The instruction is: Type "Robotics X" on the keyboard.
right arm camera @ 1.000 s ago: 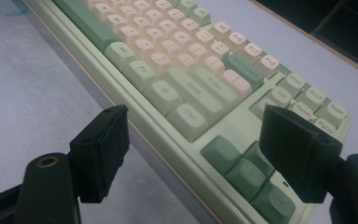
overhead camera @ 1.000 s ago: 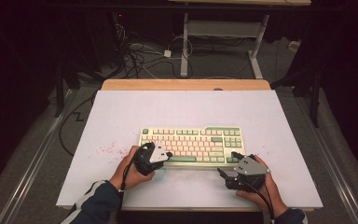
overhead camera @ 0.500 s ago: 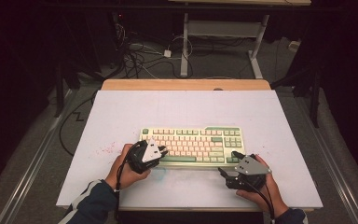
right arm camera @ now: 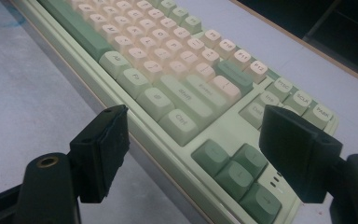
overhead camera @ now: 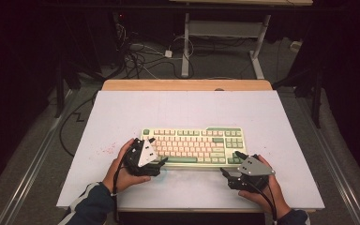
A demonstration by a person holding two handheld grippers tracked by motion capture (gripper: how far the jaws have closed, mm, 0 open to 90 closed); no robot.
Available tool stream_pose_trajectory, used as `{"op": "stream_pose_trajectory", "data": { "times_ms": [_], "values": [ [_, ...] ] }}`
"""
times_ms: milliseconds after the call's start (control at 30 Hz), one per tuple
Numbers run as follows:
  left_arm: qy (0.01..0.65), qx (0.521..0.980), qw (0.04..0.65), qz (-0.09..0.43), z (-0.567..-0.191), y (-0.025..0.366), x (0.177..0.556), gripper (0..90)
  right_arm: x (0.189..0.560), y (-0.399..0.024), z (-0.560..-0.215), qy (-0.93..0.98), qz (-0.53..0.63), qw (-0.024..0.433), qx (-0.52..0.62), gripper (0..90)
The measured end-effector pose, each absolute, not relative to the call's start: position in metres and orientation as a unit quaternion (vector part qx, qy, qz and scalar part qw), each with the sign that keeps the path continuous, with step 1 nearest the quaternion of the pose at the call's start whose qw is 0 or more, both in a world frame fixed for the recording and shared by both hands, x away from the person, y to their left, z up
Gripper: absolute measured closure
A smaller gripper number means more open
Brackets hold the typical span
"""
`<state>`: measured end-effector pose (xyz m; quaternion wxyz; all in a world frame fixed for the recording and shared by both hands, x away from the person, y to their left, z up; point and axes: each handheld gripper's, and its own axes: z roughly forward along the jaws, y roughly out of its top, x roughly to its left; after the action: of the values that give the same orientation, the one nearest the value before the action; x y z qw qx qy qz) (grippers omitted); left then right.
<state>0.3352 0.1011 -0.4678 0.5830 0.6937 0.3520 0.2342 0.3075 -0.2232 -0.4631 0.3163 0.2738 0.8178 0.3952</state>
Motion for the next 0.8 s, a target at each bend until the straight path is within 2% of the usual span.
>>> {"op": "stream_pose_trajectory", "data": {
  "times_ms": [800],
  "values": [
    [0.347,0.688,0.585,0.253,-0.477,0.13,0.32,18.3,0.308,-0.228,-0.46,0.808,0.399,0.329,0.283,24.6]
  ]
}}
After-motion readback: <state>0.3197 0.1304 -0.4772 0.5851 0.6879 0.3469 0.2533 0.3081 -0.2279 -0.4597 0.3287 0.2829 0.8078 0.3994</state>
